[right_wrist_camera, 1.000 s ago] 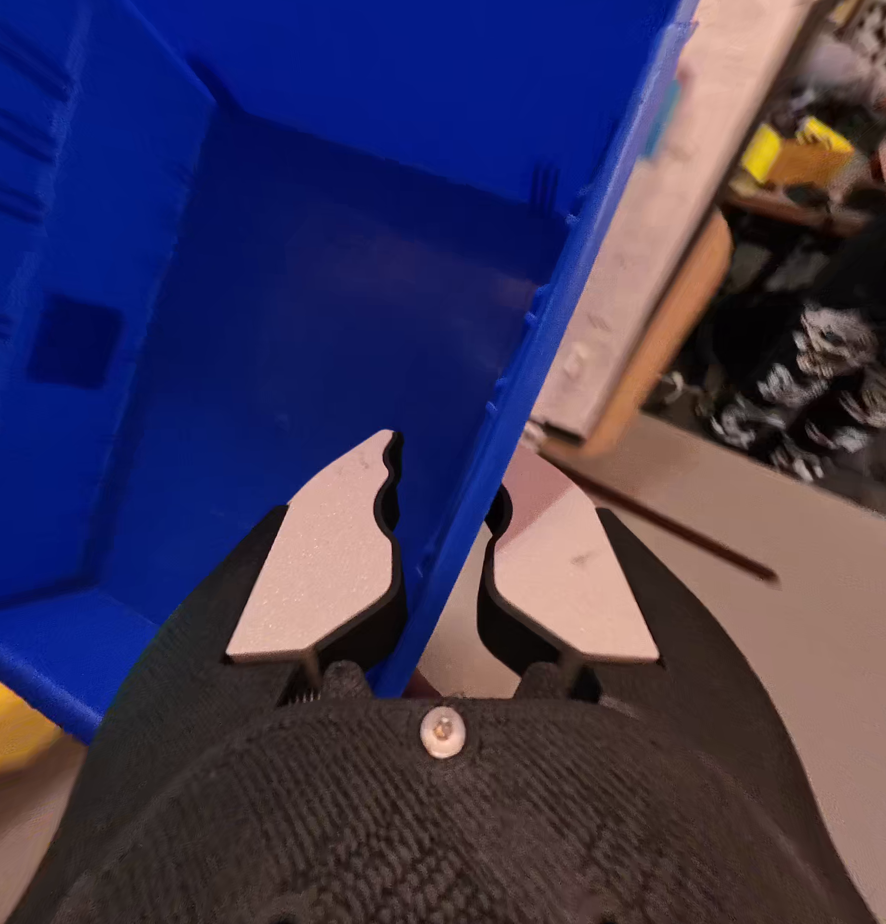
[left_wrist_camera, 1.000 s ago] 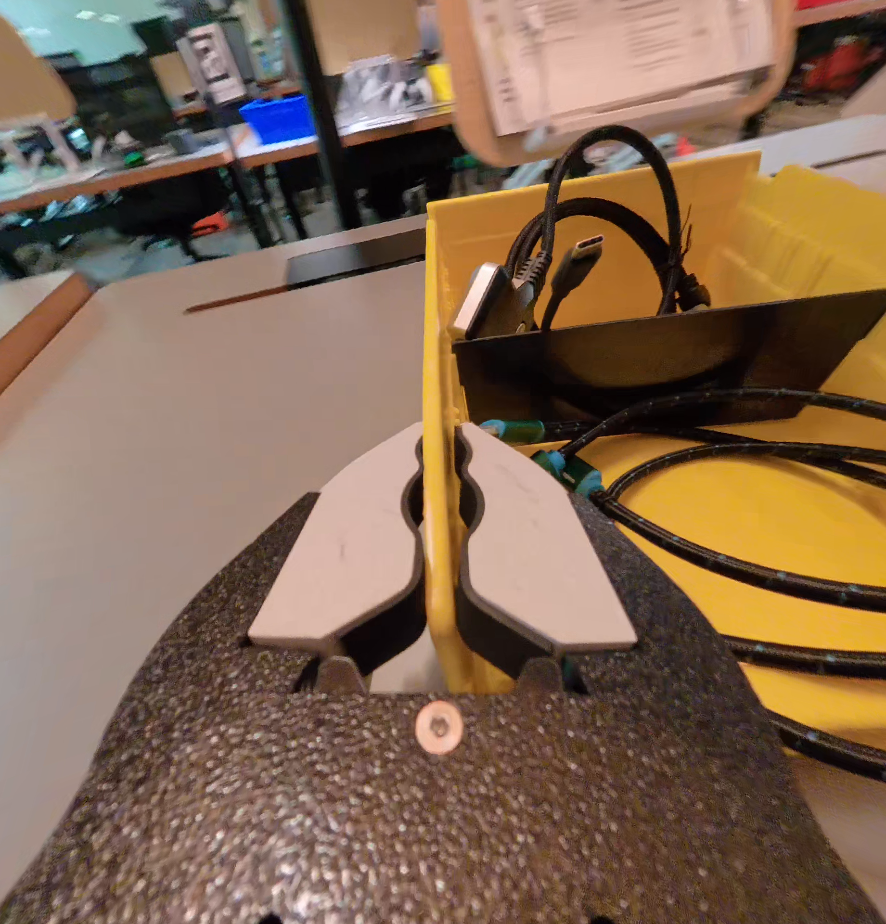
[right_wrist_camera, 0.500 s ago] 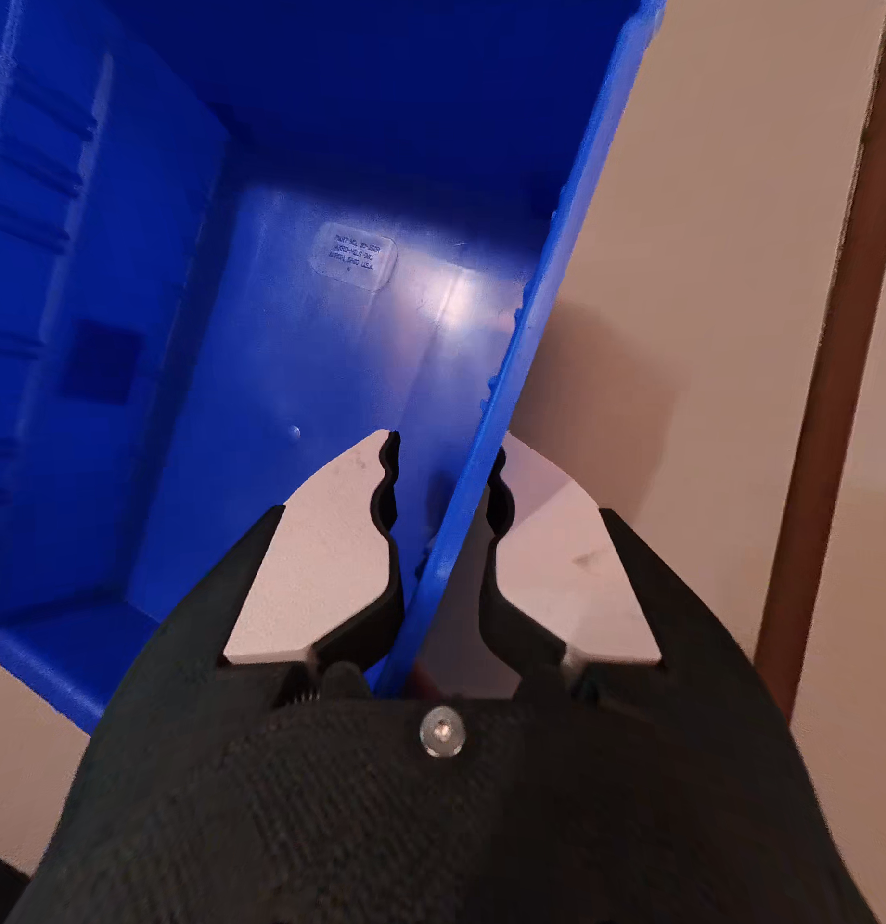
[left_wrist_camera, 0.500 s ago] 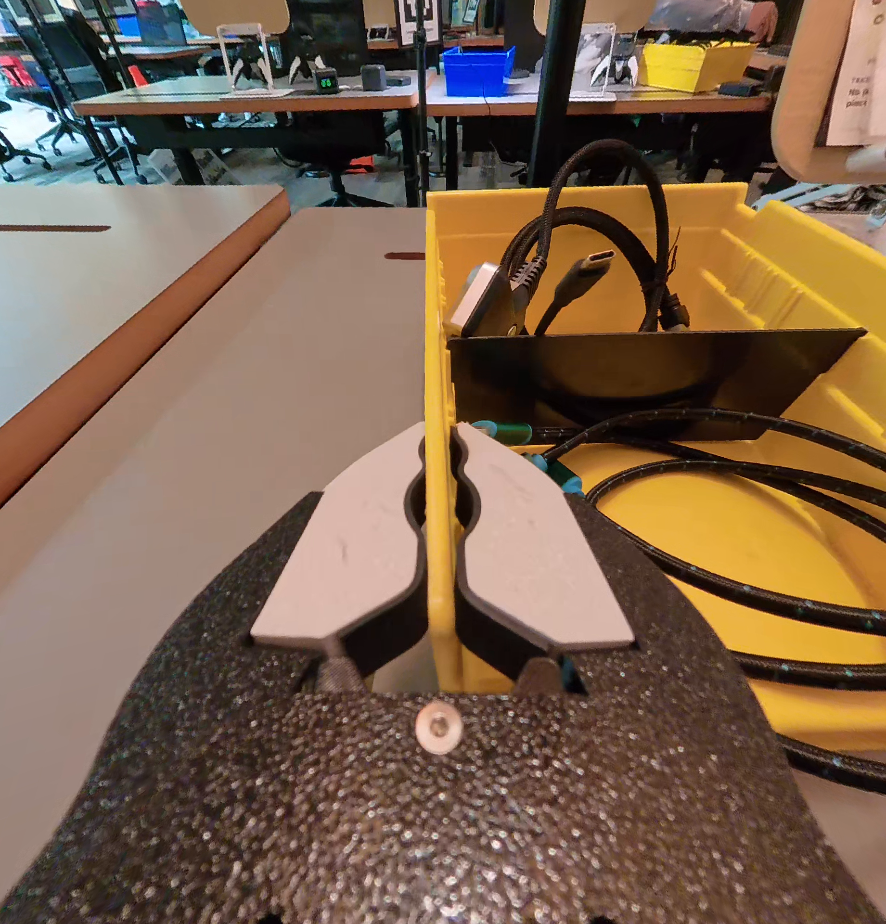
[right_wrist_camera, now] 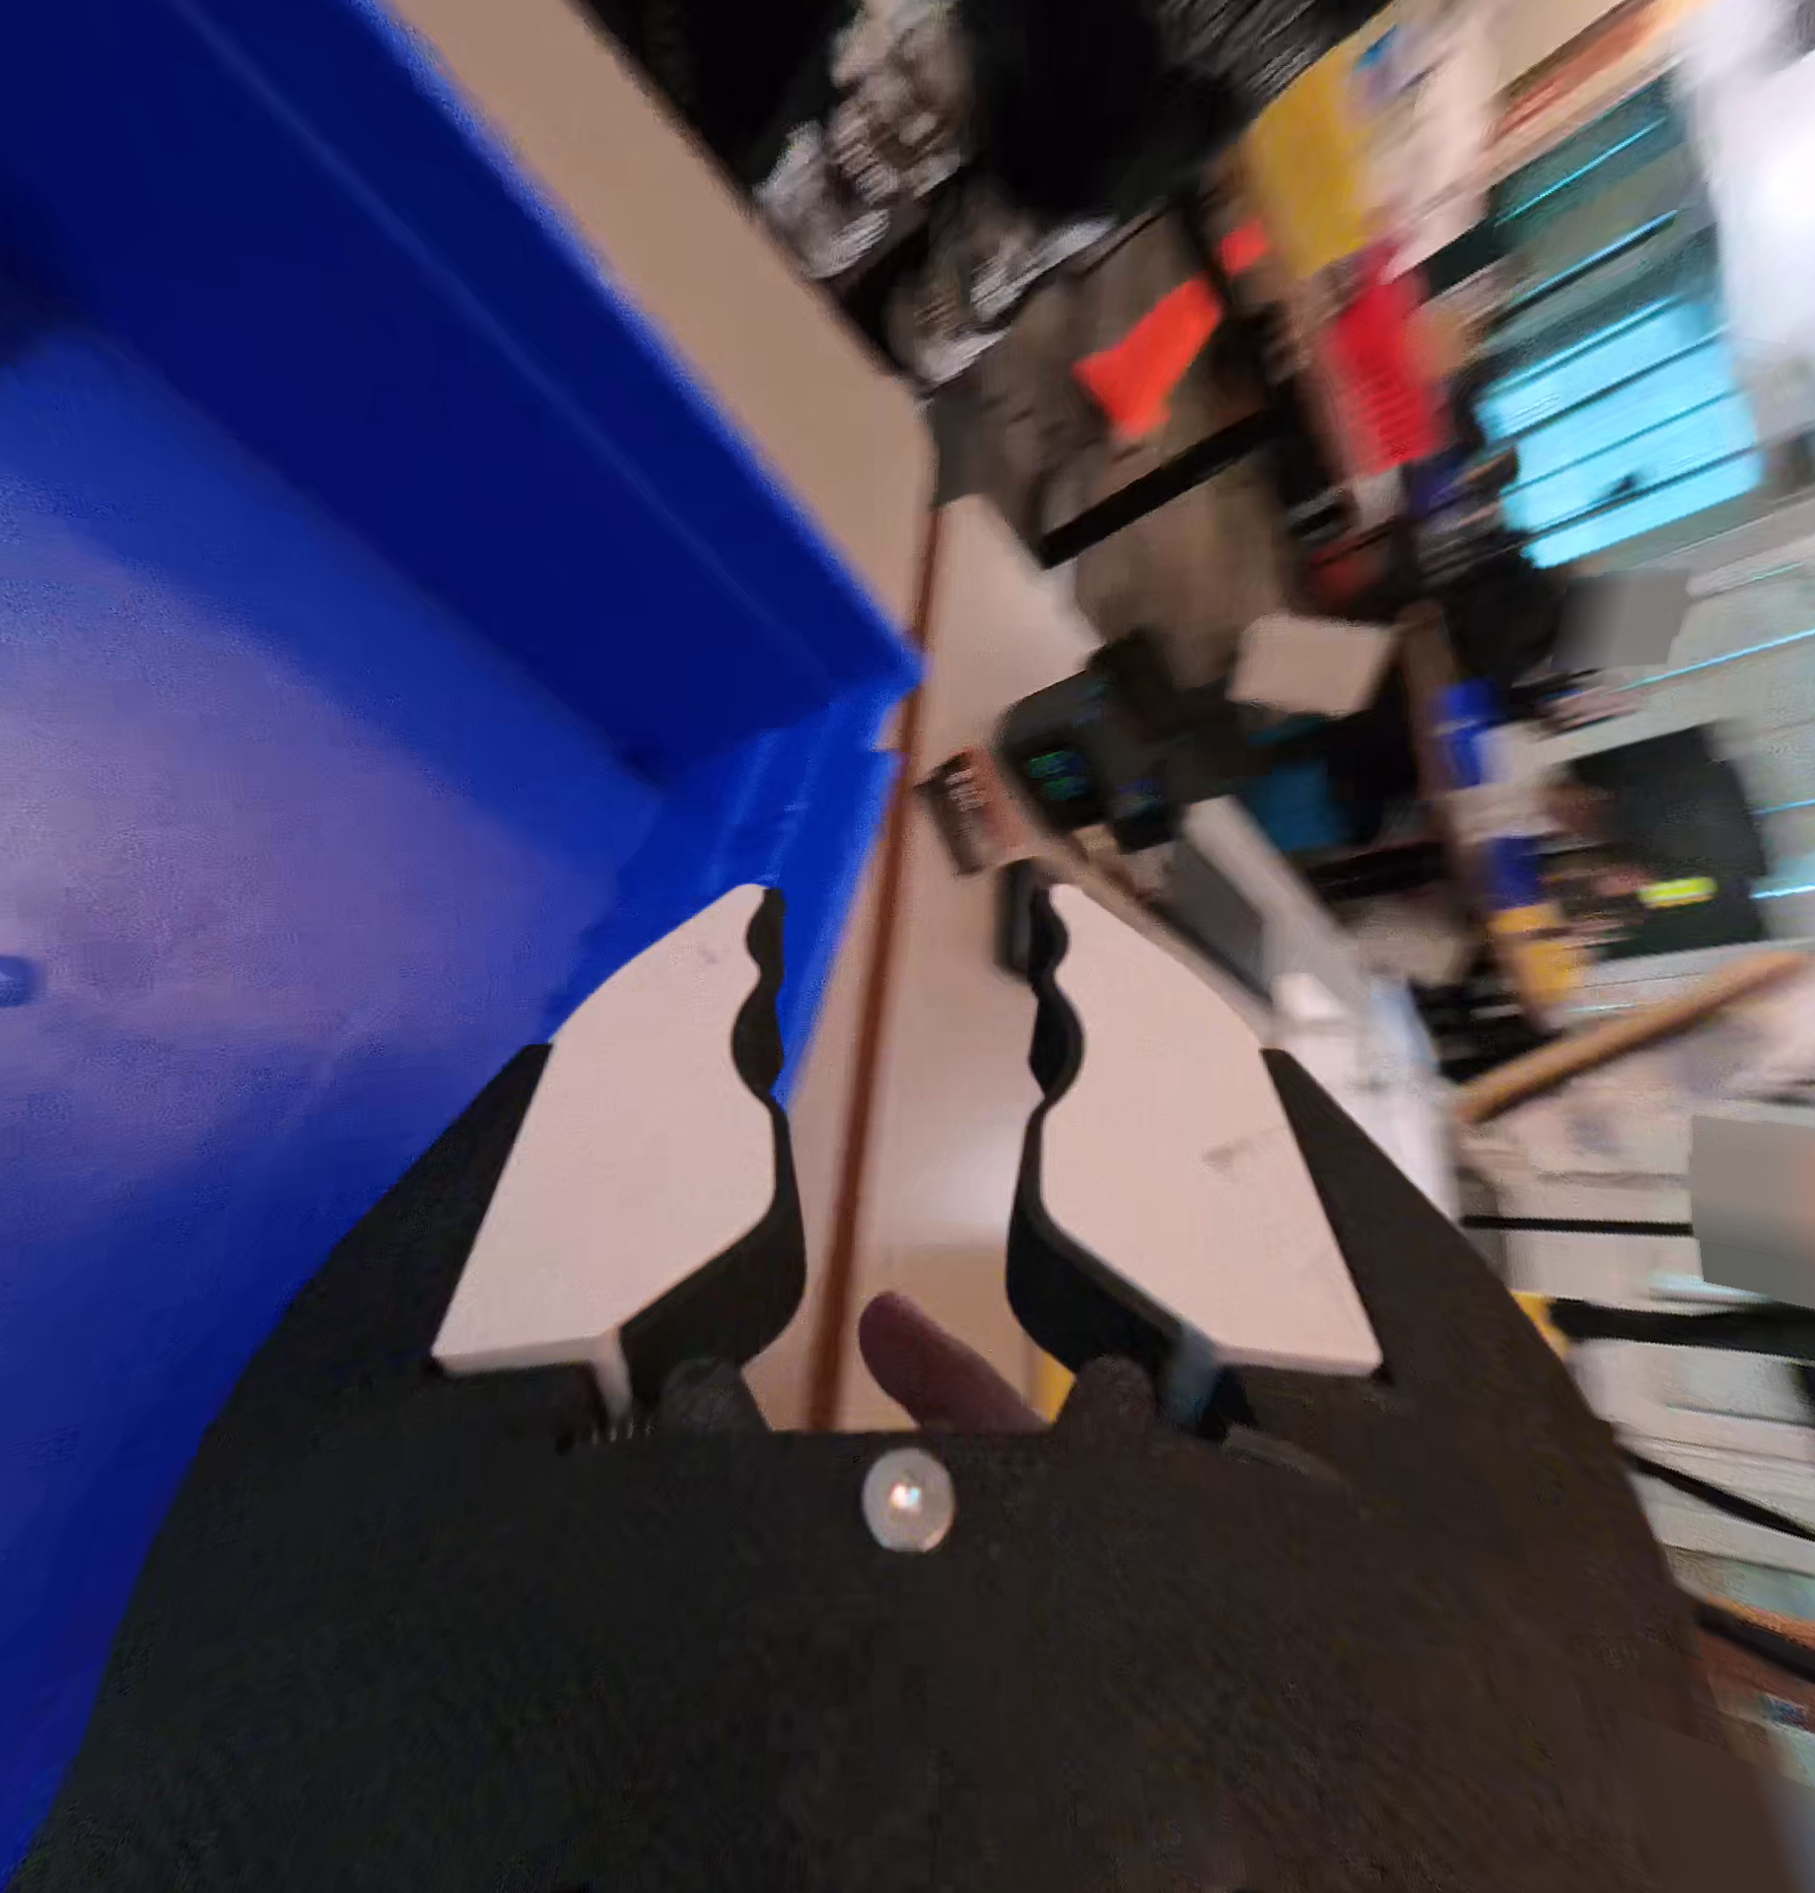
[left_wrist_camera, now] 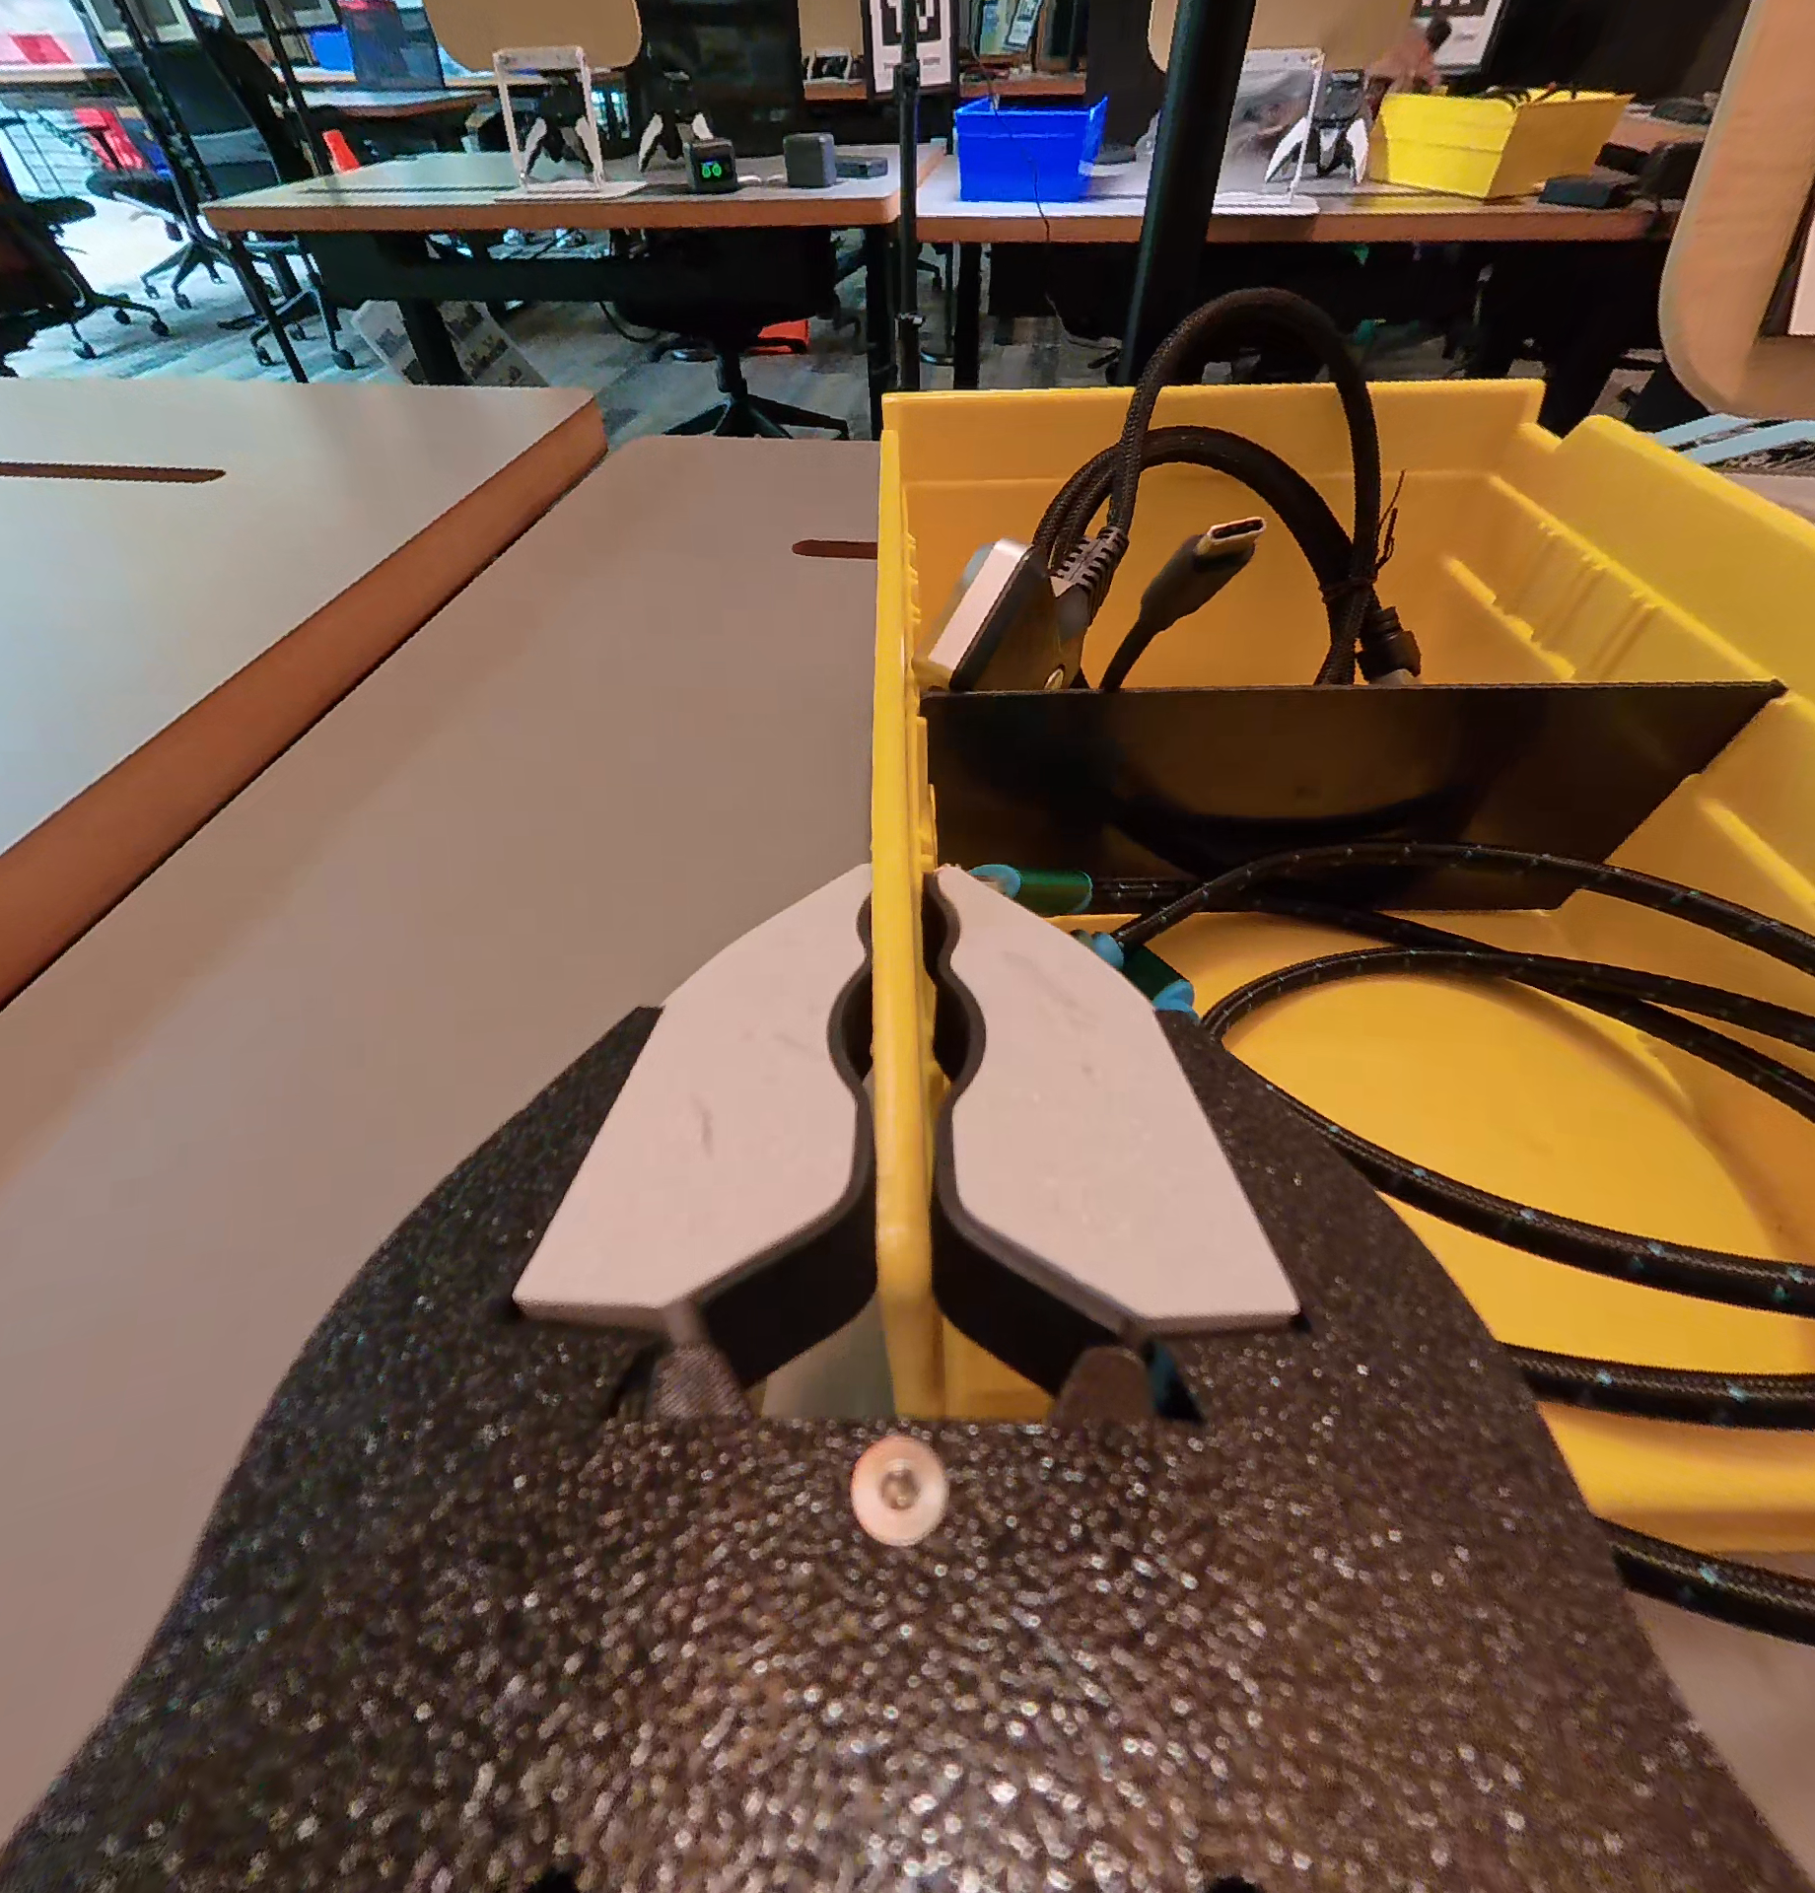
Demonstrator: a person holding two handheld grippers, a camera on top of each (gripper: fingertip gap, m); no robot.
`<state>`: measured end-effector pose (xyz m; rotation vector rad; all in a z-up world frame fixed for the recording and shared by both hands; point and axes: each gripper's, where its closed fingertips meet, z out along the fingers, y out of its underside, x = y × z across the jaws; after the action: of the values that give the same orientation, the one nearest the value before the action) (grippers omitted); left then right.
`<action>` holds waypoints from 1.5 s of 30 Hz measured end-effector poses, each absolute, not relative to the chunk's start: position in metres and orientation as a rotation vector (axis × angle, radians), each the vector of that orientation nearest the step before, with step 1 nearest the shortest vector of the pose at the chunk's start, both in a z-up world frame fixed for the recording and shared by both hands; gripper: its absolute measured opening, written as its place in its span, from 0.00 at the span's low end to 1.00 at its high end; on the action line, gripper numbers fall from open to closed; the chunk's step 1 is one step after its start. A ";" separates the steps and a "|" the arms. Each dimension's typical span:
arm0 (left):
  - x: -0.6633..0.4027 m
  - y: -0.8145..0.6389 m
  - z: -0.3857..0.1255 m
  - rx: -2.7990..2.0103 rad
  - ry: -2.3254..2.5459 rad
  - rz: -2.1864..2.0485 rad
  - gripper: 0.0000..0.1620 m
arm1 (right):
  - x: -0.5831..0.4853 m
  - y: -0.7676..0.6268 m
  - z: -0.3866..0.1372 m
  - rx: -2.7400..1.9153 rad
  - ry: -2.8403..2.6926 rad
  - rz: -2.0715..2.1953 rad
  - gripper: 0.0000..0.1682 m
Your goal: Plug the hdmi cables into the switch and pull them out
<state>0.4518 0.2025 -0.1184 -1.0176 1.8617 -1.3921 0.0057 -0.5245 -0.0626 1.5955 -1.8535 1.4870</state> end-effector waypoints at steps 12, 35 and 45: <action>0.460 0.195 -0.117 -1.015 1.933 -1.202 0.07 | 0.049 -0.257 -0.078 2.183 -2.262 1.689 0.46; 0.513 0.100 -0.059 -0.587 2.598 -0.750 0.32 | 0.021 -0.300 -0.107 1.831 -2.380 1.792 0.44; 0.532 0.092 -0.119 -0.475 2.839 -0.182 0.27 | 0.043 -0.211 -0.078 2.157 -2.283 1.910 0.44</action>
<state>0.5322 0.0916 -0.1193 -0.4750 2.8386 -0.1818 0.0429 -0.2115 -0.0785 2.1574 -2.2827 1.9097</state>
